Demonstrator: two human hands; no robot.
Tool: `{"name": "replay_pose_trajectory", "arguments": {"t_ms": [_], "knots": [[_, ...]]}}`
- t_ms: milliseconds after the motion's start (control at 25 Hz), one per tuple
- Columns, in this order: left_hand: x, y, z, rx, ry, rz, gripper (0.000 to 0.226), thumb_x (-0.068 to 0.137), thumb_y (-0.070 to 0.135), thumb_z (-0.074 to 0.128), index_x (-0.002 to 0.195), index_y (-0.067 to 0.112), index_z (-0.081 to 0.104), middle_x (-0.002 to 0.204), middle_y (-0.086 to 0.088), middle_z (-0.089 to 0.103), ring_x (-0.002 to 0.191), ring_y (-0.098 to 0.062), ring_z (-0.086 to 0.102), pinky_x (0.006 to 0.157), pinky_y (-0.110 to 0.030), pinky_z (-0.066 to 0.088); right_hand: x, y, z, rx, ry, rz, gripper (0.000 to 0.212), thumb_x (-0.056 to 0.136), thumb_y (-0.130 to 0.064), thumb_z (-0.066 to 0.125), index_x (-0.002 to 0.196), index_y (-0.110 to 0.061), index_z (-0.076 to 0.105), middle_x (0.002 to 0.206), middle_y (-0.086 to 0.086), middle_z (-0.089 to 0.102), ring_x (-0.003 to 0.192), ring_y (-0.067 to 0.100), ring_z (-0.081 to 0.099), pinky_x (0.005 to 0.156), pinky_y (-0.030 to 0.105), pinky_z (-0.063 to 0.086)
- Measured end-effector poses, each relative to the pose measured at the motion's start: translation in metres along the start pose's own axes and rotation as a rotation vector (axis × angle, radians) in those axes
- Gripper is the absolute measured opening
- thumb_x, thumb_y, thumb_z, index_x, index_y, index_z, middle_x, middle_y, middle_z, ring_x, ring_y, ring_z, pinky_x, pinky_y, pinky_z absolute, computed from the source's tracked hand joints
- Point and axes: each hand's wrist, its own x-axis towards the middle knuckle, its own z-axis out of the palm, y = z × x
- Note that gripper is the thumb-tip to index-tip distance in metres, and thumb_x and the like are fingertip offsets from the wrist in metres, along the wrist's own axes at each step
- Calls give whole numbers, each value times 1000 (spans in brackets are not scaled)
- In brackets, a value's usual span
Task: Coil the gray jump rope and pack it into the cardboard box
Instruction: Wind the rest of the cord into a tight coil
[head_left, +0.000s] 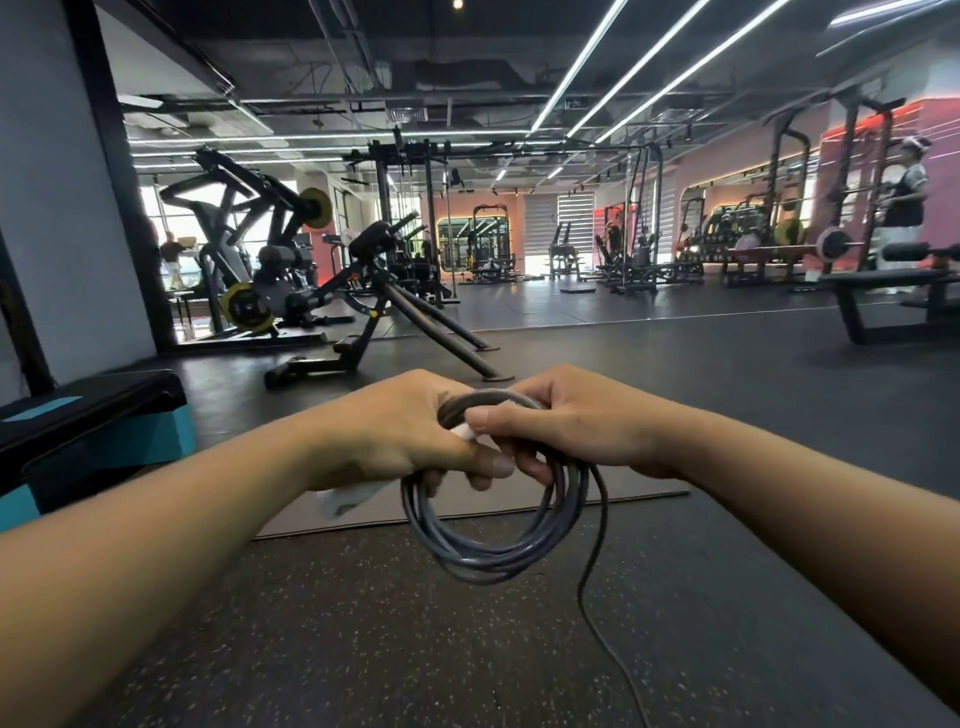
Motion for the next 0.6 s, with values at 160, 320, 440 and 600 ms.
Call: {"name": "replay_pose_trajectory", "arguments": {"t_ms": [160, 320, 440, 600], "knots": [[-11, -7, -7, 293, -93, 14, 41, 77, 62, 66, 83, 22, 71, 52, 8, 53, 47, -6, 45, 51, -21, 36, -9, 8, -18, -11, 13, 111, 65, 91, -67, 56, 92, -4, 73, 64, 4, 54, 49, 14, 40, 48, 25, 34], [-21, -19, -31, 533, -21, 13, 53, 72, 79, 47, 83, 31, 65, 69, 6, 62, 59, -8, 53, 60, -29, 44, -16, 19, -37, -29, -48, 206, 52, 90, -60, 65, 77, -10, 71, 56, 0, 44, 49, 16, 38, 50, 27, 36], [-23, -34, -48, 698, 21, 22, 60, 71, 81, 37, 89, 30, 63, 78, 3, 66, 73, -16, 60, 69, -36, 47, -15, 27, -43, -119, 1, 225, 53, 87, -59, 69, 62, -15, 54, 53, -1, 42, 48, 16, 41, 53, 31, 41], [-38, -62, -80, 860, 26, -69, 73, 59, 100, 18, 80, 40, 54, 75, 14, 61, 72, 3, 56, 61, -16, 37, -26, 46, -60, -168, 31, 338, 59, 82, -66, 69, 65, -14, 48, 54, 1, 39, 45, 17, 37, 54, 29, 48]]}}
